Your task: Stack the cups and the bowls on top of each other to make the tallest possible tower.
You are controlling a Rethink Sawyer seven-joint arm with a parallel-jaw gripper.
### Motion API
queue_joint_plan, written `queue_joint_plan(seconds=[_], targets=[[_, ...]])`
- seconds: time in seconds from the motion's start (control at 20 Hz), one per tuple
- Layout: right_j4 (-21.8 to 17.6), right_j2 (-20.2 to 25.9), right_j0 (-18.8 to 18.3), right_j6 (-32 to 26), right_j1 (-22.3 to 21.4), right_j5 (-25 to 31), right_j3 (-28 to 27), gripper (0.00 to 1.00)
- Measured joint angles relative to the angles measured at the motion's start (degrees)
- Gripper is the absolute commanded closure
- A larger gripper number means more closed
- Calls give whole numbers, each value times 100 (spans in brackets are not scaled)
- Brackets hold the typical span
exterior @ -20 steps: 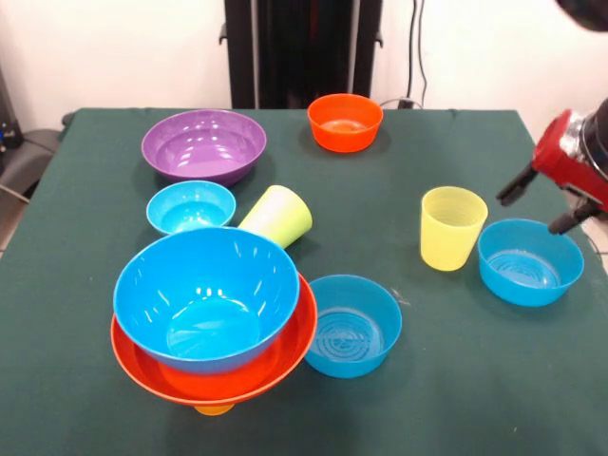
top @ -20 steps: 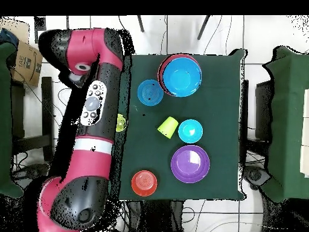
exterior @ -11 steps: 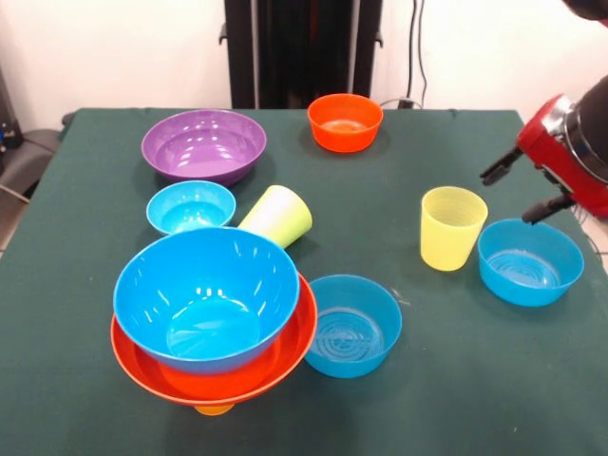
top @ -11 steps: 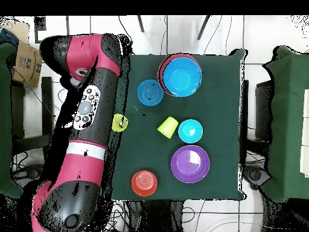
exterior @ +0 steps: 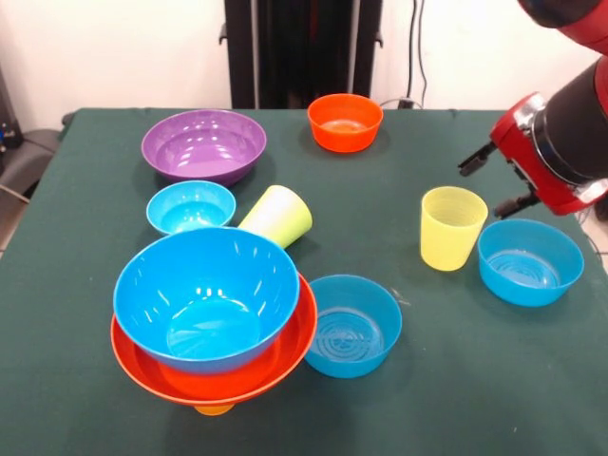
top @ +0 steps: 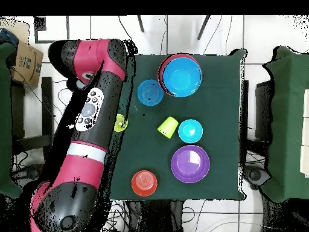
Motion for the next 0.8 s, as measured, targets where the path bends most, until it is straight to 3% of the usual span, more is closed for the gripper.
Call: queue_joint_plan(seconds=[0.3,0.8], targets=[[7,191,-1,0,-99,-112,198,0],[57,536,-51,0,-273,-1307,659,0]])
